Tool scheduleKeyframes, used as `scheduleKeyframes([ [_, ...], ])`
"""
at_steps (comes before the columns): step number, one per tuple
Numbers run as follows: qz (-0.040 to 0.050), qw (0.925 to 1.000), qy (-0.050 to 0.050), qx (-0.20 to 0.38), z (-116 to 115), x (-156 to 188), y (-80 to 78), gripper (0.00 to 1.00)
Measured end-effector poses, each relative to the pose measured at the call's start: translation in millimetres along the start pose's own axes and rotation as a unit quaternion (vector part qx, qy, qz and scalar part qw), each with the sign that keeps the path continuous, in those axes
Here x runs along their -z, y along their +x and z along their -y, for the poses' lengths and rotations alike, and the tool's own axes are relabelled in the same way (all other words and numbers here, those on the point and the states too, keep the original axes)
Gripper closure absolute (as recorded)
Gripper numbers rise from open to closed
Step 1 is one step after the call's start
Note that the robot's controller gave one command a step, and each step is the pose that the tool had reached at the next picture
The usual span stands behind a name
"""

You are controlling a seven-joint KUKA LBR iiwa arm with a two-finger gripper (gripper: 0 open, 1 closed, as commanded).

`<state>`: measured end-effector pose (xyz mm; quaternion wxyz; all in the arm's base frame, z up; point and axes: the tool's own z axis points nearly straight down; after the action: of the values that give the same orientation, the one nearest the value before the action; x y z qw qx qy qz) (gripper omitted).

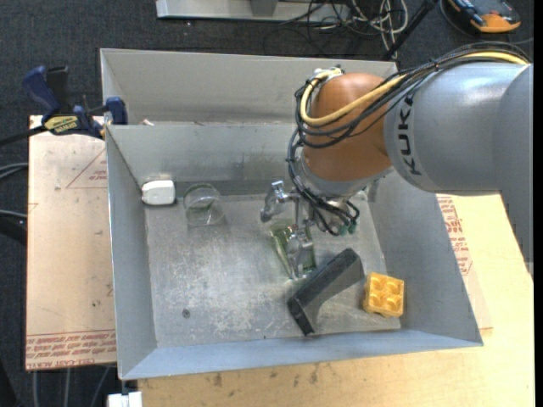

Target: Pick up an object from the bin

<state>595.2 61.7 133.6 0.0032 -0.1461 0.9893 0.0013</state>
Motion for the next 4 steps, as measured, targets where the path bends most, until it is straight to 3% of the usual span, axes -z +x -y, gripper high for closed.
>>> scheduleKeyframes([
  [1, -0.0028, 0.9974, 0.000, 0.072, 0.8, -13.0, 45.8, 0.00],
  [2, -0.0038, 0.9968, -0.001, 0.079, -0.5, -12.3, 61.1, 0.00],
  [3, 0.0015, 0.9917, -0.001, 0.128, 40.1, -40.7, 86.7, 1.00],
  [4, 0.0016, 0.9917, -0.001, 0.128, 40.1, -40.7, 86.7, 1.00],
])
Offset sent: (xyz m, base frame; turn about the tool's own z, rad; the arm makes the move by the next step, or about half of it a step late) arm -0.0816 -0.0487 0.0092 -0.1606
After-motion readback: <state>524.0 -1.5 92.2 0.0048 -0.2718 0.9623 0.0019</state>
